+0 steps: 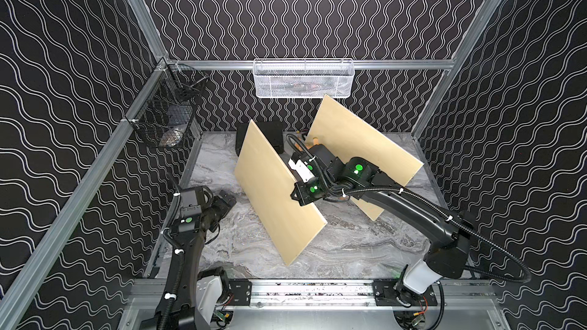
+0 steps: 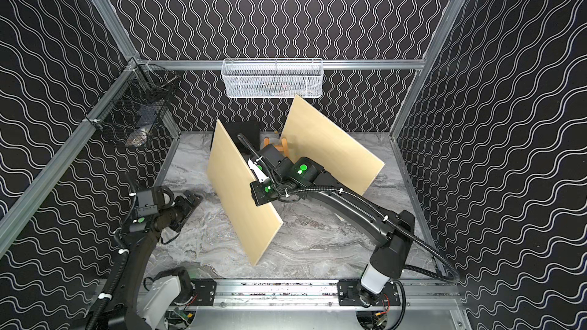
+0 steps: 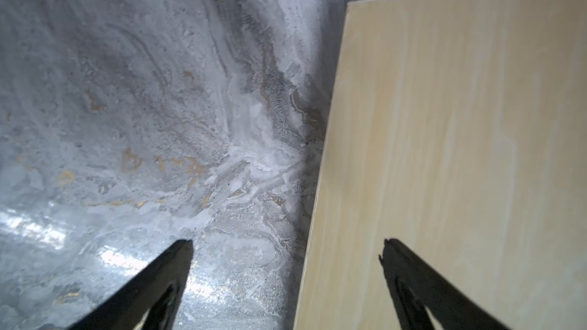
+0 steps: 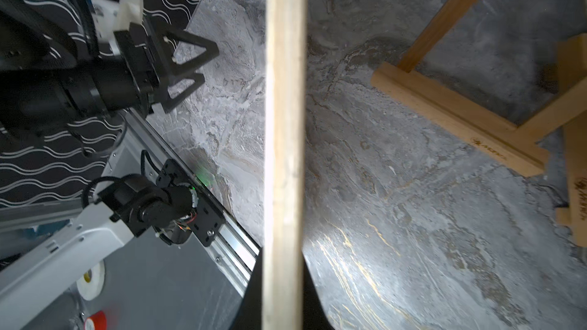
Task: Assemble the easel
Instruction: Place the drawing board at the center of the board.
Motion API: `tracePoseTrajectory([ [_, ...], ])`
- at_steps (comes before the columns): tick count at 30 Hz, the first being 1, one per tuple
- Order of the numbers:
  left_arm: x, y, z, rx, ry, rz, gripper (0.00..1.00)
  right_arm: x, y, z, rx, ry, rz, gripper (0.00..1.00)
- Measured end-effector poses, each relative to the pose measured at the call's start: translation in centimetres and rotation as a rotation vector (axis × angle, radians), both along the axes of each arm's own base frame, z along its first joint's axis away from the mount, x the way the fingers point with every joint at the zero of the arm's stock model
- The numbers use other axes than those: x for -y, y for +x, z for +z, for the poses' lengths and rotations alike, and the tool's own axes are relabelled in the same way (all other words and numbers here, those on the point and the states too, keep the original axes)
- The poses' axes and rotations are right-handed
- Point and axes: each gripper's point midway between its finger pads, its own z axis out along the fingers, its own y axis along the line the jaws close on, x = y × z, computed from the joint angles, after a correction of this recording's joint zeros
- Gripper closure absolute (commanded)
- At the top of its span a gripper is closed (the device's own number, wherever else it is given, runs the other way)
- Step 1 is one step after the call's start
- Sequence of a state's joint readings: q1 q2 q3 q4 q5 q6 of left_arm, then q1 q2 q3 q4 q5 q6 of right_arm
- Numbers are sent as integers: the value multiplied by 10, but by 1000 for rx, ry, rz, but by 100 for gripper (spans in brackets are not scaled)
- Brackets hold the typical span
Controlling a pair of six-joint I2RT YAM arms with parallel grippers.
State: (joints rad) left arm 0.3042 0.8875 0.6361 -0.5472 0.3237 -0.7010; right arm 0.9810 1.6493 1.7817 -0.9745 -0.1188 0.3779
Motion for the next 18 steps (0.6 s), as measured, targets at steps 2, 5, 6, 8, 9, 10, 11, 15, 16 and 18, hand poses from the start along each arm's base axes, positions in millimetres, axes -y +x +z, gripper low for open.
tracePoseTrajectory([
  [2,1,2,3,11,21,-23,1,8,-5,2,3,-30,20,100],
  [5,4,6,9,25,49,-65,1,19,-11,3,3,-73,46,100],
  [6,5,8,13,35,62,-81,1,23,-13,4,3,-91,55,100],
  [8,6,11,21,56,85,-105,1,30,-15,6,10,-121,73,100],
  [9,5,13,26,67,98,-115,1,33,-17,8,15,-135,82,100],
  [10,5,15,29,75,109,-127,1,36,-17,9,19,-145,89,100],
  [11,6,17,32,82,120,-142,1,38,-19,10,23,-155,98,100],
  [15,10,23,42,97,154,-194,1,44,-22,12,28,-190,136,100],
  [16,11,24,45,102,163,-206,1,44,-22,11,26,-198,145,100],
  [18,12,26,49,108,178,-226,1,45,-24,8,20,-212,159,100],
])
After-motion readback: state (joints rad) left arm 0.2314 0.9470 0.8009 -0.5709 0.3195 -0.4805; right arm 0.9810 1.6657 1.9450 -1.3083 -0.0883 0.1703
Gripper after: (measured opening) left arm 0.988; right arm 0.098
